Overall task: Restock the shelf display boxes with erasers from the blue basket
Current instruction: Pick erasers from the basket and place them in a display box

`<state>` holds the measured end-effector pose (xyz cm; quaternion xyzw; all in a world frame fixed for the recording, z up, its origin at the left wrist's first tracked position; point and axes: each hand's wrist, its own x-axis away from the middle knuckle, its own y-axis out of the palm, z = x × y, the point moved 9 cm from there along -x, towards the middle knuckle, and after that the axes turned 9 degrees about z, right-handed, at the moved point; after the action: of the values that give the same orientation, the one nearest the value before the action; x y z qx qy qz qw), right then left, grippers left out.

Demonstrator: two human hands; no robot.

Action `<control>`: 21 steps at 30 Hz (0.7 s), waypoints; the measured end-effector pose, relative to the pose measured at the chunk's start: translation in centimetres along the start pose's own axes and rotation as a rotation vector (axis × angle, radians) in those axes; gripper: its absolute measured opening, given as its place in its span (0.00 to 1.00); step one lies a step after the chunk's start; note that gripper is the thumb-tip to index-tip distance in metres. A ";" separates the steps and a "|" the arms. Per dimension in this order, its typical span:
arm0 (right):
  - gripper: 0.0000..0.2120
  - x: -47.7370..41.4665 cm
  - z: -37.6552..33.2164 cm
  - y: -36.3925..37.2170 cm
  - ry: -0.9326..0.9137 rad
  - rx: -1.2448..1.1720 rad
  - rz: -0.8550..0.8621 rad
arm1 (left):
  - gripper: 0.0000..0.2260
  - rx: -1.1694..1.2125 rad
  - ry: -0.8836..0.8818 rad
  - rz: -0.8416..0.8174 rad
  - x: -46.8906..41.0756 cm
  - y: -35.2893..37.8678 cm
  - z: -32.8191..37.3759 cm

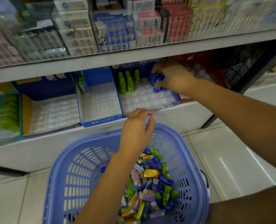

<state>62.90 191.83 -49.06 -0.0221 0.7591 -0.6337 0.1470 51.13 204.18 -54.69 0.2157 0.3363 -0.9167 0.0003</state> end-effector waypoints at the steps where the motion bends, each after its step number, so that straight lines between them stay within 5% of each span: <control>1: 0.17 1.1 -1.2 -0.6 -0.009 -0.084 0.056 | 0.10 0.007 0.005 0.011 0.5 0.0 -0.2; 3: 0.10 4.3 -3.9 0.1 -0.044 -0.212 -0.006 | 0.15 -0.051 -0.073 -0.151 2.4 2.2 -2.5; 9: 0.16 16.3 -6.5 14.6 -0.002 -0.036 -0.802 | 0.12 -0.313 -0.389 -0.762 13.4 7.9 -13.3; 16: 0.25 20.5 -5.2 24.2 -0.017 0.068 -0.835 | 0.14 -0.252 -0.426 -0.900 20.9 9.8 -17.5; 21: 0.11 19.6 -5.2 25.4 0.037 0.140 -0.826 | 0.08 -0.149 -0.518 -0.802 19.6 10.2 -18.3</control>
<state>46.71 197.46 -76.73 -0.3031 0.6440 -0.6899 -0.1320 42.08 210.43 -81.15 -0.1668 0.4467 -0.8415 -0.2539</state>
